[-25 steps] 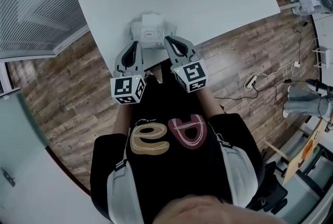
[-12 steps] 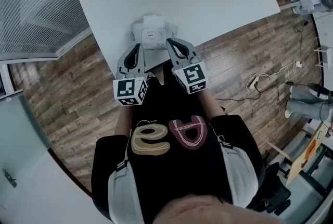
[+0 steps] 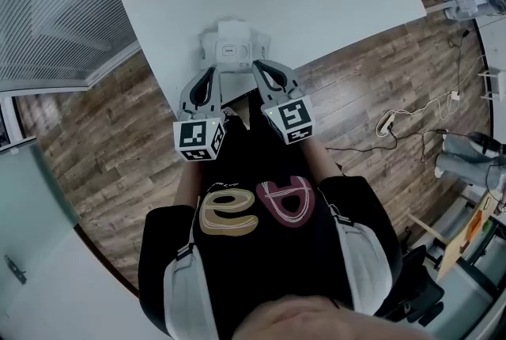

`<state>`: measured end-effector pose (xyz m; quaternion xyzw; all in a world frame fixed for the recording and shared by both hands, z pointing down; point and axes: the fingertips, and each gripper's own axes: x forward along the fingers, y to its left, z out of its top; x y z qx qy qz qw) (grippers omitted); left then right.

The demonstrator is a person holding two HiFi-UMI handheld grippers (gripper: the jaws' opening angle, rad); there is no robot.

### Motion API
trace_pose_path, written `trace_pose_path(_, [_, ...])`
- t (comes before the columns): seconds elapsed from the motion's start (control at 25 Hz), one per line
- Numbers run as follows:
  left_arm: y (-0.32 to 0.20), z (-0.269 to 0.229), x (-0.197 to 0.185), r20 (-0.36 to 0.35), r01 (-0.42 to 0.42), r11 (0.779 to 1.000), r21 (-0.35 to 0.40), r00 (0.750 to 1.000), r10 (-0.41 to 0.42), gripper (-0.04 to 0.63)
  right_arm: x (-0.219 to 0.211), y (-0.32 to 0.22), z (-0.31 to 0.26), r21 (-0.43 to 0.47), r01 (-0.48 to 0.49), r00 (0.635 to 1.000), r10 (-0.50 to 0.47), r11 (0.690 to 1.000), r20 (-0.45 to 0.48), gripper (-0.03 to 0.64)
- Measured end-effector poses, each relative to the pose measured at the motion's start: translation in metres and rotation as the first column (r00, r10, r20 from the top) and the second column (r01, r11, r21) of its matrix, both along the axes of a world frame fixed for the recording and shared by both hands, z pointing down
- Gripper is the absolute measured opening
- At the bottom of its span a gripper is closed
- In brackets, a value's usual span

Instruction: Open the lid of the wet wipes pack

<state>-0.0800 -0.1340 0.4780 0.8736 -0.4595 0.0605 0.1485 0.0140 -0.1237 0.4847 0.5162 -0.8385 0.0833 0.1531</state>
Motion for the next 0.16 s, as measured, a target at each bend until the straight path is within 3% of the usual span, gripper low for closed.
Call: trace_pose_path(0.16, [0.0007,0.0009,0.0010,-0.003,-0.005,1.000,0.003,1.000,0.005,0.018,0.0005,0.0013,0.0025,0.003,0.000,1.000,0.000,1.000,-0.008,0.010])
